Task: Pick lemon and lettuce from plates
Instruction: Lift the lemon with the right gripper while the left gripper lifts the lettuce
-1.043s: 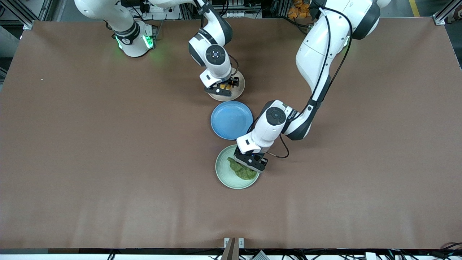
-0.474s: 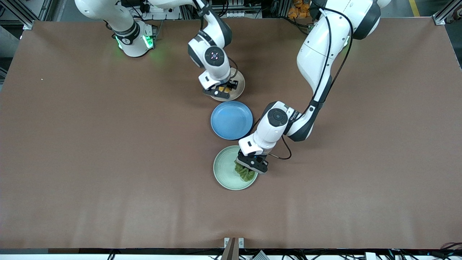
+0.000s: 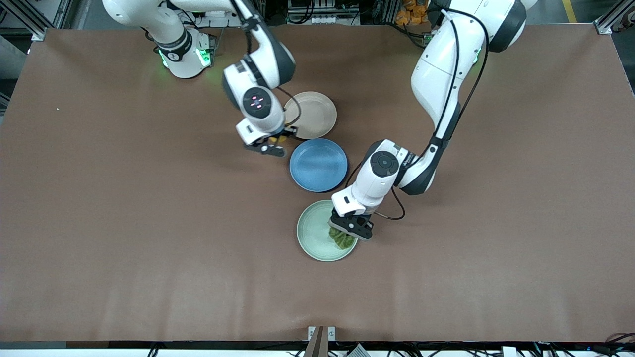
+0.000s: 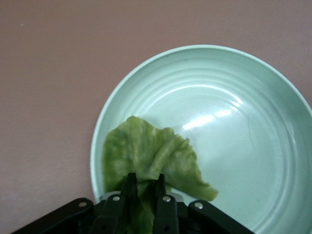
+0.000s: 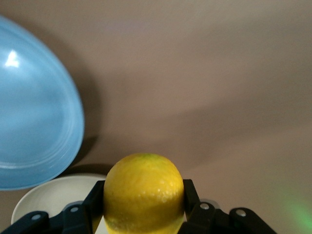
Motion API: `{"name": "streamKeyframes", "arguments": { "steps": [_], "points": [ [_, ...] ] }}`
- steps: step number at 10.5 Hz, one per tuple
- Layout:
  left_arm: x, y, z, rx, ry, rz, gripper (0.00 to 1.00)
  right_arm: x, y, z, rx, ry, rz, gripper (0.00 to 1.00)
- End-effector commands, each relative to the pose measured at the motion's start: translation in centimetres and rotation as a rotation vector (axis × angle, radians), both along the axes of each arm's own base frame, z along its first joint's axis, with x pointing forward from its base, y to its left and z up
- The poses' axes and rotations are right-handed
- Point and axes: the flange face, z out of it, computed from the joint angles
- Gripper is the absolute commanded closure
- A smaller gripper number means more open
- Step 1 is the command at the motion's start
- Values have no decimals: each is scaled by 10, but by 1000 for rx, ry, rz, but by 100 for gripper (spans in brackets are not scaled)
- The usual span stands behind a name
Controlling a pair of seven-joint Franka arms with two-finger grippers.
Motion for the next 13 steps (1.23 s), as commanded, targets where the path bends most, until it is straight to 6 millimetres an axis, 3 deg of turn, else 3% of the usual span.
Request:
{"name": "streamKeyframes", "arguments": {
  "steps": [1, 2, 4, 6, 9, 10, 12, 13],
  "points": [
    [0, 4, 44, 30, 41, 18, 80, 39, -56, 28, -99, -36, 24, 100],
    [1, 2, 62, 15, 32, 23, 81, 52, -75, 29, -119, -49, 33, 100],
    [2, 5, 103, 15, 35, 30, 88, 85, -140, 28, -85, -30, 100, 100],
    [16, 37, 146, 22, 45, 72, 94, 113, -208, 27, -34, -25, 155, 100],
    [33, 106, 198, 68, 122, 158, 95, 141, -279, 29, -9, -49, 233, 100],
    [42, 147, 208, 91, 167, 198, 92, 147, -305, 23, -3, -56, 260, 100],
    [56, 216, 198, 123, 257, 238, 92, 159, -362, 11, 18, -88, 337, 100],
    [61, 251, 183, 141, 297, 244, 92, 162, -377, 6, 17, -101, 365, 100]
  ]
}}
